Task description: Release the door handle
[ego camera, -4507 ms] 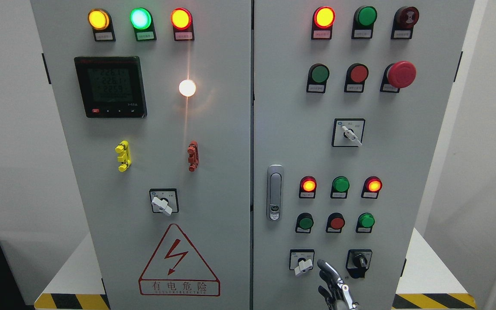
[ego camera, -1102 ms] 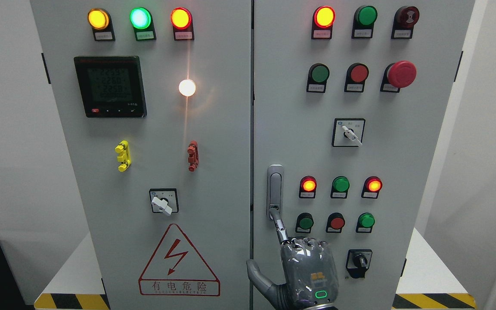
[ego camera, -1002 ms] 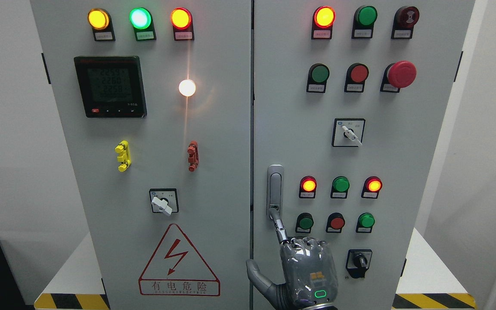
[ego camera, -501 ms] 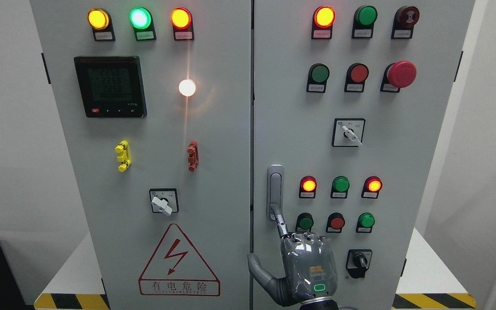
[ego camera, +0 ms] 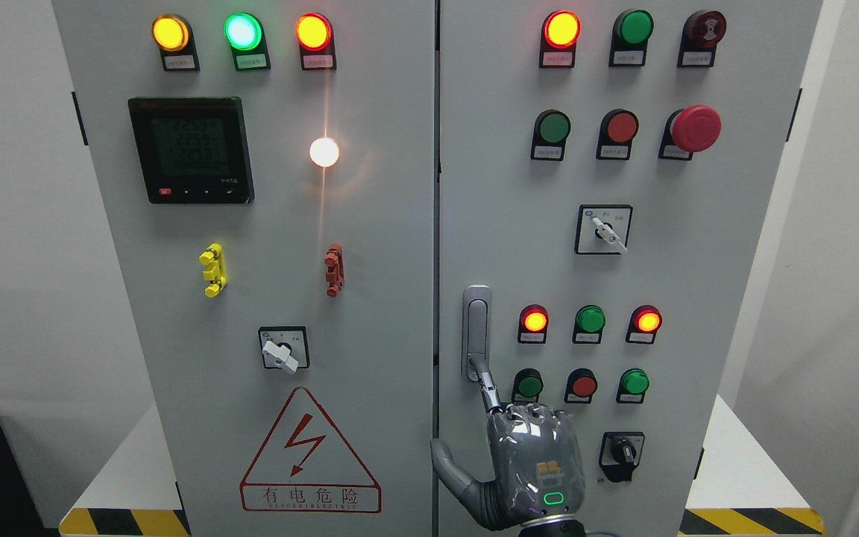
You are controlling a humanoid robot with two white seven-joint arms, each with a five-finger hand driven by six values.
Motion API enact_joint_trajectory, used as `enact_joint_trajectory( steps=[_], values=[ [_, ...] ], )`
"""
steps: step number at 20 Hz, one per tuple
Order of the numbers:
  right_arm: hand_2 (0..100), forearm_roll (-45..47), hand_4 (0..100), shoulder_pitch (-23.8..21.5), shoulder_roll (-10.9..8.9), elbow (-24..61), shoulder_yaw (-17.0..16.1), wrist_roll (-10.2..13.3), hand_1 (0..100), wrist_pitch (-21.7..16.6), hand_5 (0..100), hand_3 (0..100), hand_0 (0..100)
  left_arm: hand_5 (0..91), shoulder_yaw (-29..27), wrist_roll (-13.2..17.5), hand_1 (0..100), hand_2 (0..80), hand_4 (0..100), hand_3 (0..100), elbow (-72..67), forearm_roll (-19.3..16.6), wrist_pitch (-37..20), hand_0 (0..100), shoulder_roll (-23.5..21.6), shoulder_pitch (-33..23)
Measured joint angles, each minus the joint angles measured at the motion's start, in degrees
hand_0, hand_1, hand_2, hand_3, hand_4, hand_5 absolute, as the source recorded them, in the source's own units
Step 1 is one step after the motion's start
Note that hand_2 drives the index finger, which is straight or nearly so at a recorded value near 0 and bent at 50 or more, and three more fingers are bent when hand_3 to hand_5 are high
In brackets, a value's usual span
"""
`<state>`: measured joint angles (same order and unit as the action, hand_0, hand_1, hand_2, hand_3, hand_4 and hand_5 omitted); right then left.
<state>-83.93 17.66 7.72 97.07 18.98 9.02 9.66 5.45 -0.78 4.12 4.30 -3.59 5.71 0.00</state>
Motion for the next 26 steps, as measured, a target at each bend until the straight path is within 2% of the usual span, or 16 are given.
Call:
enact_joint_trajectory(
  steps=[26],
  values=[
    [11,-0.01,100,-0.26,0.02,-0.8,-0.11,-0.19,20,0.21,100,100,26,0.0,0.0,0.0,56,0.0,0,0,-0.01,-0.02,0.0,12,0.0,0.0]
  ],
)
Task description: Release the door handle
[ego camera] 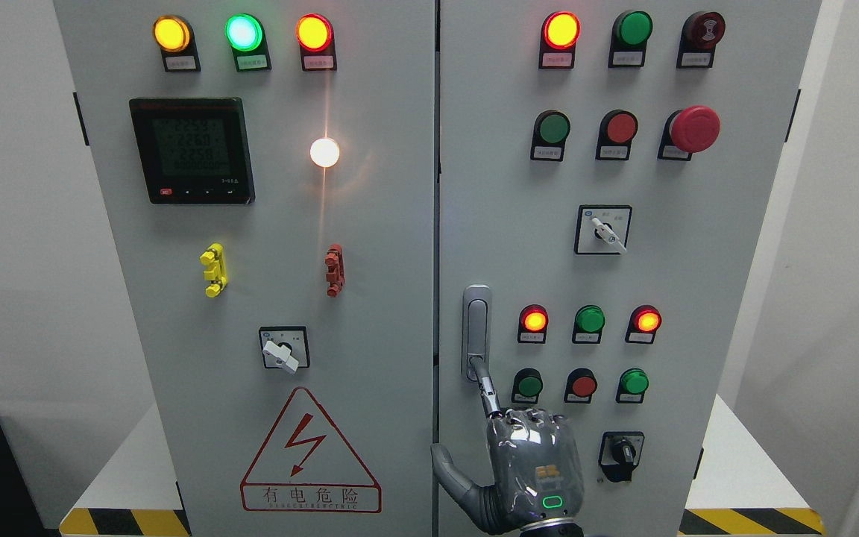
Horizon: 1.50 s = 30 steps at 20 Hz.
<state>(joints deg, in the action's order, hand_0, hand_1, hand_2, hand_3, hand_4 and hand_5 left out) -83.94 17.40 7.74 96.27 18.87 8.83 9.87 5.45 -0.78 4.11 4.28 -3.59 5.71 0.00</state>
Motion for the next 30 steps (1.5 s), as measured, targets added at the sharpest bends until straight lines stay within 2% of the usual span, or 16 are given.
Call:
enact_joint_trajectory(
  steps=[30],
  values=[
    [11,0.0,100,-0.03,0.01,-0.35,-0.42,-0.28,20,0.01,100,100,27,0.0,0.0,0.0,56,0.0,0,0,0.01,0.01,0.0,12,0.0,0.0]
  ],
)
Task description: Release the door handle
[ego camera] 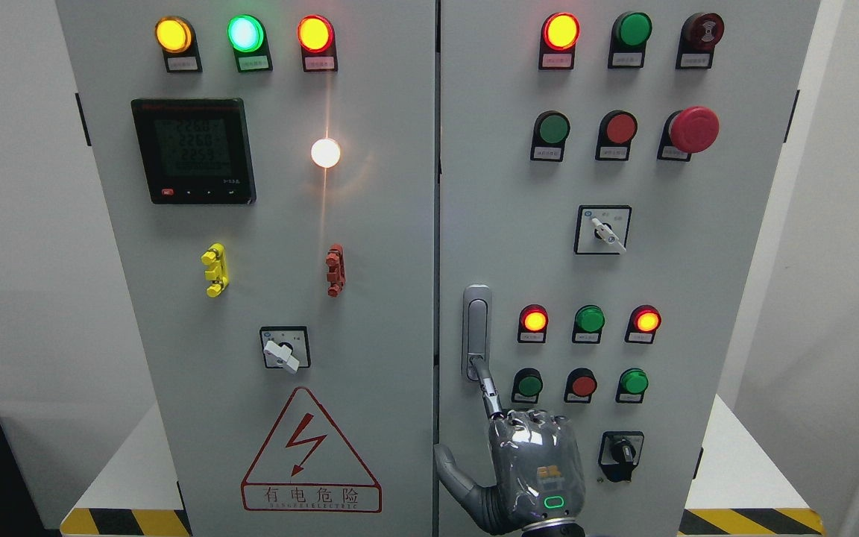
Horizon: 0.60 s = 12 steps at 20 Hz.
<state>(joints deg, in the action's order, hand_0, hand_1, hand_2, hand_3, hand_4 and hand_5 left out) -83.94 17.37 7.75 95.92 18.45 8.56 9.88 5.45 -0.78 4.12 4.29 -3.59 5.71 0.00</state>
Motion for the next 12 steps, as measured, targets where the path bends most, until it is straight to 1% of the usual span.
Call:
enact_joint_trajectory(
  steps=[12],
  values=[
    [11,0.0,100,-0.11,0.03,0.07,0.08,-0.02,20,0.04,100,100,27,0.0,0.0,0.0,56,0.0,0,0,0.0,0.0,0.0,12,0.0,0.0]
  ],
)
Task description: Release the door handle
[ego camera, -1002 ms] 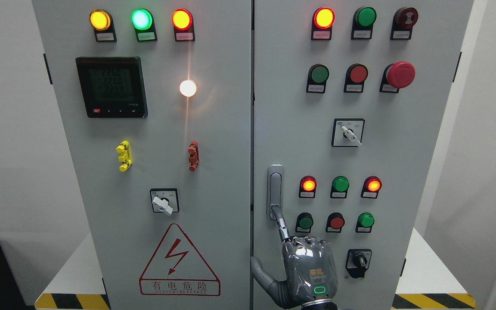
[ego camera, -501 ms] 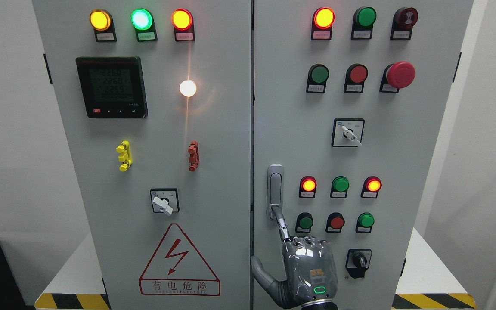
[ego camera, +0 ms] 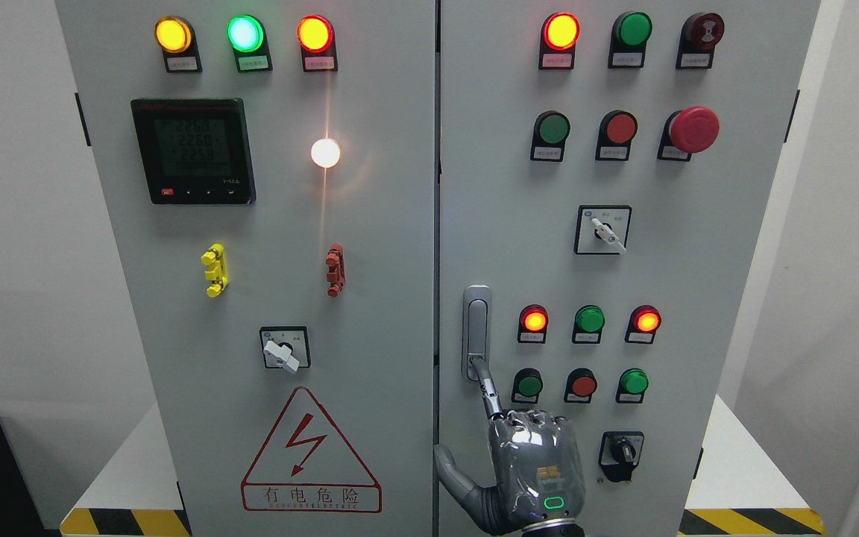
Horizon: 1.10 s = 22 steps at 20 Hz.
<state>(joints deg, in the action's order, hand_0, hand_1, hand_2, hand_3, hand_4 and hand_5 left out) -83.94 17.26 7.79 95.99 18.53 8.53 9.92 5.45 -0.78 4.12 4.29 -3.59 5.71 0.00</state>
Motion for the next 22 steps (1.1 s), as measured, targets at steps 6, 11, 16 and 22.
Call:
enact_joint_trajectory(
  steps=[6,11,16,22],
  values=[
    [11,0.0,100,-0.44,0.01,0.04,0.07,-0.01,20,0.02,100,100,27,0.0,0.0,0.0,56,0.0,0,0,0.01,0.0,0.0,12,0.0,0.0],
    [11,0.0,100,-0.61,0.02,0.02,0.09,-0.01,20,0.04,100,100,27,0.0,0.0,0.0,56,0.0,0,0,0.01,-0.01,0.0,12,0.0,0.0],
    [11,0.0,100,-0.67,0.03,-0.39,0.07,-0.47,20,0.04,100,100,27,0.0,0.0,0.0,56,0.0,0,0,0.01,-0.02,0.0,12,0.0,0.0],
    [11,-0.01,100,-0.7,0.04,-0.98,0.05,-0.76,20,0.04,100,100,27,0.0,0.0,0.0,56,0.0,0,0,0.01,-0.01,0.0,12,0.0,0.0]
  ],
)
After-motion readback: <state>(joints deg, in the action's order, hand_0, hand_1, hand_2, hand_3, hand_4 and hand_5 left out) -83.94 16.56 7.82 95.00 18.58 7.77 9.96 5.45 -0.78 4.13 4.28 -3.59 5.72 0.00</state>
